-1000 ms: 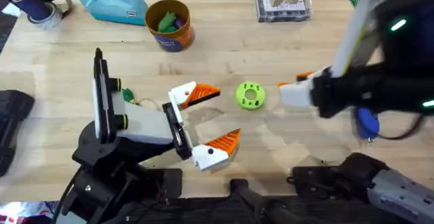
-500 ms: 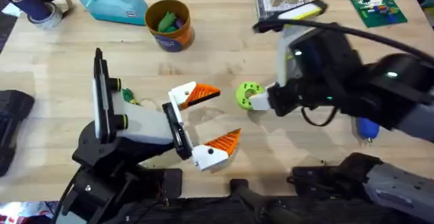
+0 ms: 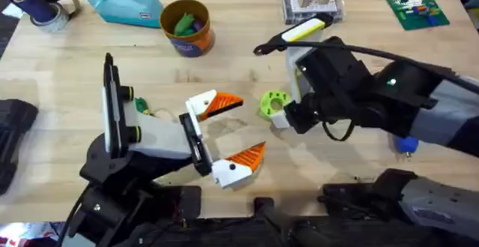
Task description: Pick up the gripper from the table and insert it into the empty holder that is missing its gripper. Then pick up a screw, insert it into the mounting hole, and use the screwdriver to tighten it. Finally, clean up the table by picking up the vegetable and placing it into the bucket.
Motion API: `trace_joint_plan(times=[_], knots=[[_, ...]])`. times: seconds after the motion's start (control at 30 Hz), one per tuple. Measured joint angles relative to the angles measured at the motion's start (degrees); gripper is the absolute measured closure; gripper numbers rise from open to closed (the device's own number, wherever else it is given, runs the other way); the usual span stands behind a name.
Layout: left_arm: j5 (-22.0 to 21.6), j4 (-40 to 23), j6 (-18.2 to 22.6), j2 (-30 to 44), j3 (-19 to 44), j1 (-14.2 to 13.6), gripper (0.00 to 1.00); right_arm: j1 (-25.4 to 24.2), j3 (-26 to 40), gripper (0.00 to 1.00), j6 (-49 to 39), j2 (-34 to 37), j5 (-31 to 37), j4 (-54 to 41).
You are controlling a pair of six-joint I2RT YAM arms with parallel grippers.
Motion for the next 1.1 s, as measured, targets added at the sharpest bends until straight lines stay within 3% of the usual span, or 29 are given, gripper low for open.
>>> trace_joint_plan(times=[0.67, 0.8, 1.1], knots=[[0.0, 0.0, 0.0, 0.0, 0.0, 0.0, 0.006, 0.0, 0.0, 0.849, -0.2, 3.4, 1.1, 0.2], [0.0, 0.0, 0.0, 0.0, 0.0, 0.0, 0.006, 0.0, 0.0, 0.987, -0.2, 3.4, 1.0, 0.2], [0.0, 0.0, 0.0, 0.0, 0.0, 0.0, 0.006, 0.0, 0.0, 0.994, -0.3, 3.4, 1.0, 1.4]])
